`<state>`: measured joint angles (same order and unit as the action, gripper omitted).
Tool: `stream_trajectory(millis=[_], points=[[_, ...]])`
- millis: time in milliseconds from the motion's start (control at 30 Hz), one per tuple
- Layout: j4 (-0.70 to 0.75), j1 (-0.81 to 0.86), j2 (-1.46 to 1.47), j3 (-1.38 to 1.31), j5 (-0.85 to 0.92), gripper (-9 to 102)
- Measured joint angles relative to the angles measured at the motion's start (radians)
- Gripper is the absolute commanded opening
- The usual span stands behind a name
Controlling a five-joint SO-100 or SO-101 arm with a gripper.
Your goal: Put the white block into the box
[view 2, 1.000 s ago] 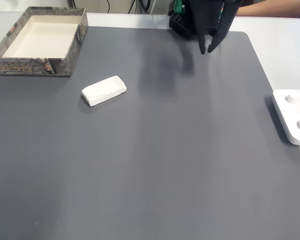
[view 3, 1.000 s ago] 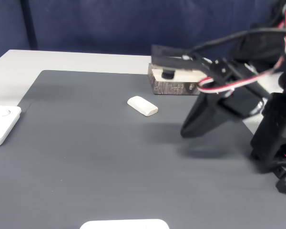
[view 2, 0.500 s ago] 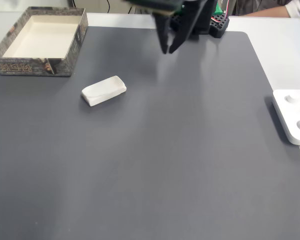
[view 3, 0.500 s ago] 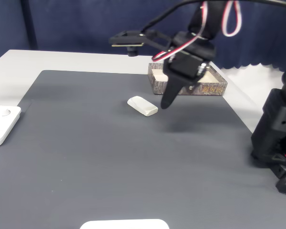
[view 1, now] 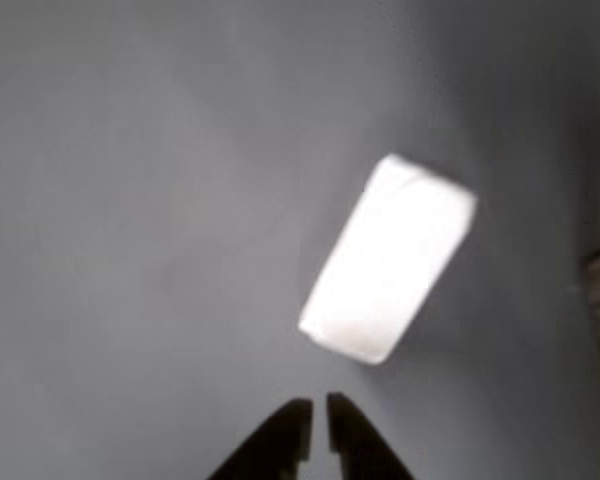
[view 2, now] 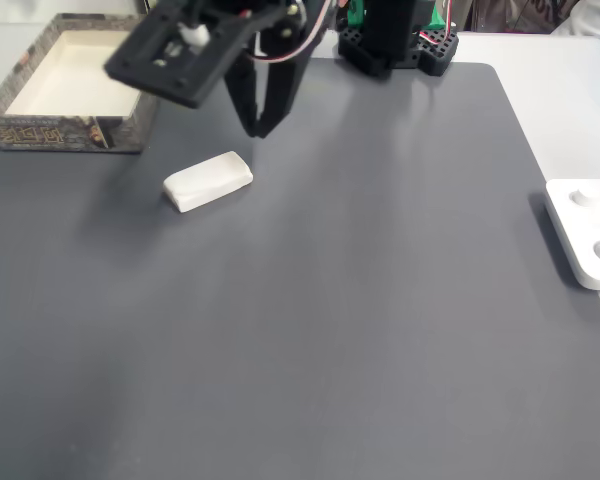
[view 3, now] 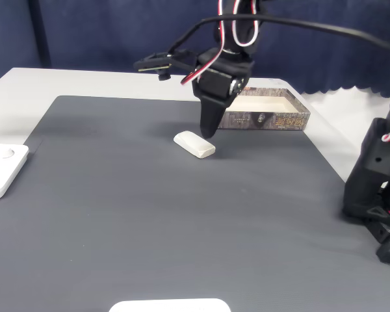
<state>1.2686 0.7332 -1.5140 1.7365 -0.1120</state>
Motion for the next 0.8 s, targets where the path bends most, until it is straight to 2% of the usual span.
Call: stream_trajectory(millis=[200,500,800], points=[[-0.005,0.029,0.1,-0.106,-0.002,-2],[-0.089,0.034,0.153,-0.127,0.0,-2],[-0.1,0.069,0.153,-0.127,0.301,-2]])
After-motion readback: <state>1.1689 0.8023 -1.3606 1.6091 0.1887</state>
